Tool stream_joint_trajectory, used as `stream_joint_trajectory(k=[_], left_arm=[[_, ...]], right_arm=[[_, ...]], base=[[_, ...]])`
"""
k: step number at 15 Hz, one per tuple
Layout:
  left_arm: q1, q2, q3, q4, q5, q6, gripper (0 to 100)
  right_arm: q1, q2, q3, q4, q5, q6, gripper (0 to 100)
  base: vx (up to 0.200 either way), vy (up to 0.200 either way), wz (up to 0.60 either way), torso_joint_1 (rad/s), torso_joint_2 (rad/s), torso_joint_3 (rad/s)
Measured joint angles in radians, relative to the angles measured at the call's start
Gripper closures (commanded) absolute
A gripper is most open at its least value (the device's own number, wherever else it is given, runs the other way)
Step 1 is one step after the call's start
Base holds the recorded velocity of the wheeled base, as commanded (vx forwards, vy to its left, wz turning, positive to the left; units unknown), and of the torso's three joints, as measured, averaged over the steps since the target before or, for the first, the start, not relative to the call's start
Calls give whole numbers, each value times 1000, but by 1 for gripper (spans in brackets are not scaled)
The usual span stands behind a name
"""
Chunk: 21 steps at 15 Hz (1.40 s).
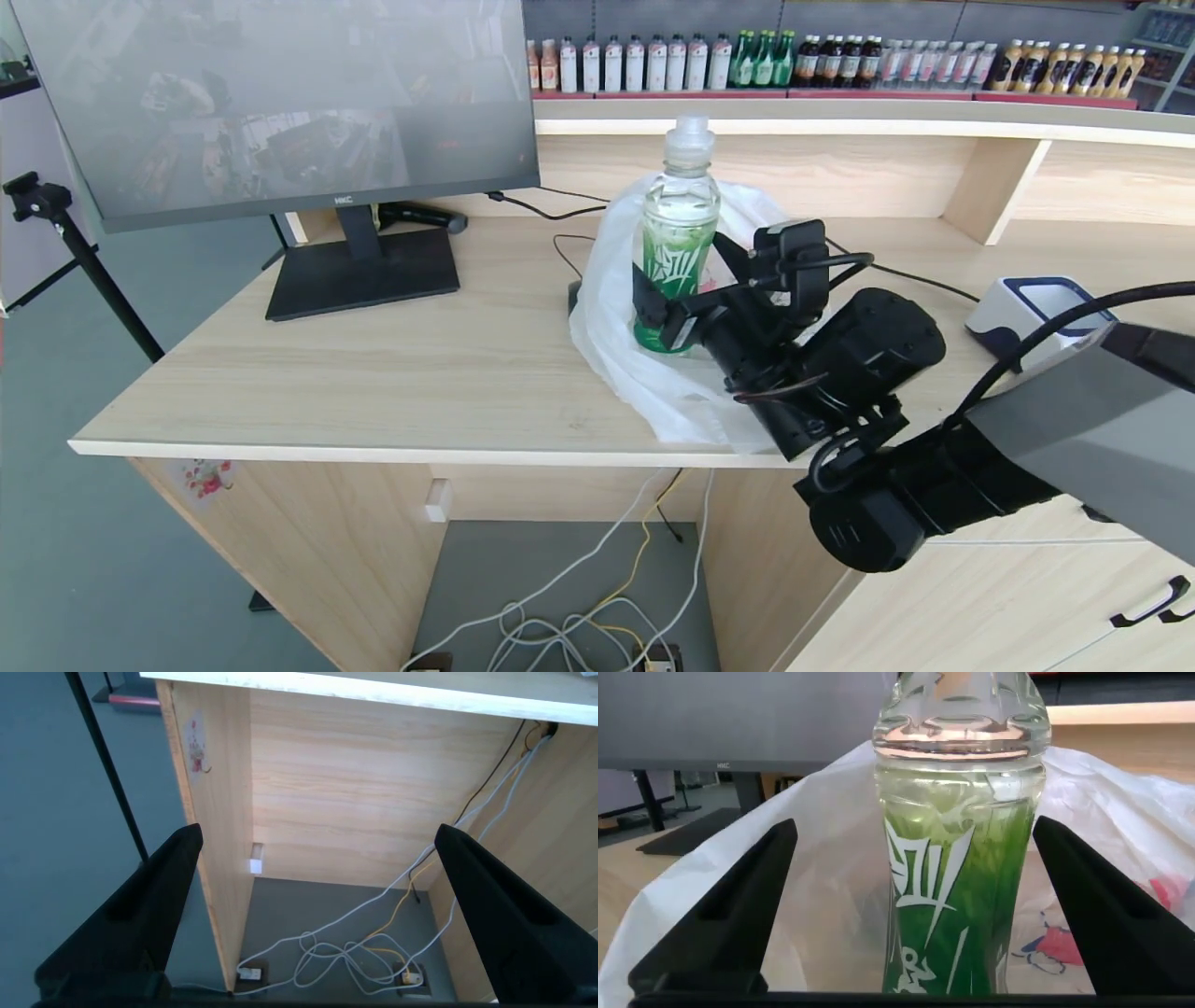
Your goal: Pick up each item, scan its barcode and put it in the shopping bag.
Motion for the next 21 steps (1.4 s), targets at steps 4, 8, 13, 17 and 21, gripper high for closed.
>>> stream_joint_trajectory(k=[4,8,13,17,21], left_arm=[[0,0,0,0,0,-2,0],[0,0,0,0,0,-4,0],[0,0,0,0,0,-2,0],[0,0,0,0,0,-2,0],[0,0,0,0,0,-4,0]], right_arm=[[28,-164,184,-1,-11,10,0],[48,-337,372,0,-14,20,0],[52,-481,486,0,-15,19,0],[49,-487,474,3,-15,19,0],[30,-495,484,-1,-16,21,0]], base=[[0,0,0,0,0,0],[0,0,0,0,0,0],[-80,0,0,0,0,0],[0,0,0,0,0,0],[0,-200,0,0,1,1]])
